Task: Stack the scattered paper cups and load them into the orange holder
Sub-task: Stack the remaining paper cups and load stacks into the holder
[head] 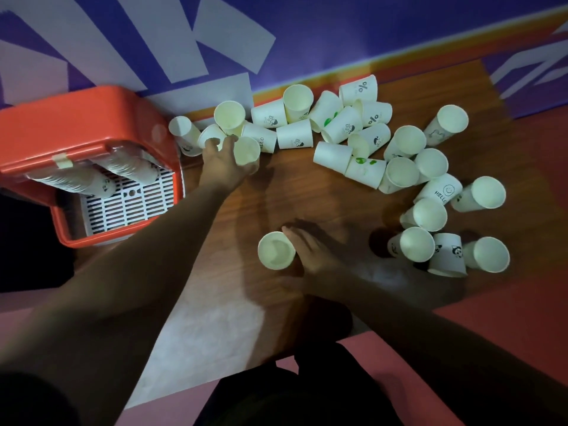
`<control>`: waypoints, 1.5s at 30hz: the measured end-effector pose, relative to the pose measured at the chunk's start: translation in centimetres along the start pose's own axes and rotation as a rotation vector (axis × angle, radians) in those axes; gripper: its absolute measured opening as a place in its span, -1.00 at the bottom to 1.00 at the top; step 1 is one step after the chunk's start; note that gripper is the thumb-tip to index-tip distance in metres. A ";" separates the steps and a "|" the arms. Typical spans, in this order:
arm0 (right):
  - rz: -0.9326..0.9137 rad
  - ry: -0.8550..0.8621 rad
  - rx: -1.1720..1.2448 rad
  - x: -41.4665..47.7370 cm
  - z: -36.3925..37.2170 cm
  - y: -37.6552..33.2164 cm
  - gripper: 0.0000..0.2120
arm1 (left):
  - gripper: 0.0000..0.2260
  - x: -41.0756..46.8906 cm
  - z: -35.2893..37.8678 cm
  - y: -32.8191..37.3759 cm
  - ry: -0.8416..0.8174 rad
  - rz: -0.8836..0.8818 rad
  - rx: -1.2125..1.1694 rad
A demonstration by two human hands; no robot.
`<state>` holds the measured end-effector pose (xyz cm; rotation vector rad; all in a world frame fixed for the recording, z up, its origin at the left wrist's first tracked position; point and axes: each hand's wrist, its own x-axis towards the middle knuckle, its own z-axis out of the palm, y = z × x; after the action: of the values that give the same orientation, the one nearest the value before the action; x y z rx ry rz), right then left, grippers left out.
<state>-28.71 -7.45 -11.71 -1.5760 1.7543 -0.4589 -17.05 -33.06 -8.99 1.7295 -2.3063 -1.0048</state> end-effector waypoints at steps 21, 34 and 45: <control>0.421 0.314 -0.612 13.1 -9.5 7.7 -0.37 | -0.74 -8.0 -0.7 -3.3 0.041 0.187 -0.531; 0.369 0.384 -0.413 10.7 -9.4 4.7 -0.39 | -0.31 -16.4 1.1 -3.4 -0.237 0.186 -0.705; 0.391 0.401 0.177 1.3 -7.4 -0.8 -0.38 | -0.29 -16.9 6.4 -4.9 -0.310 0.191 -0.340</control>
<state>-33.40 -10.28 -6.56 -1.0295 2.1927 -0.7472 -9.78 -15.98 -11.47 1.2737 -2.2379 -1.6054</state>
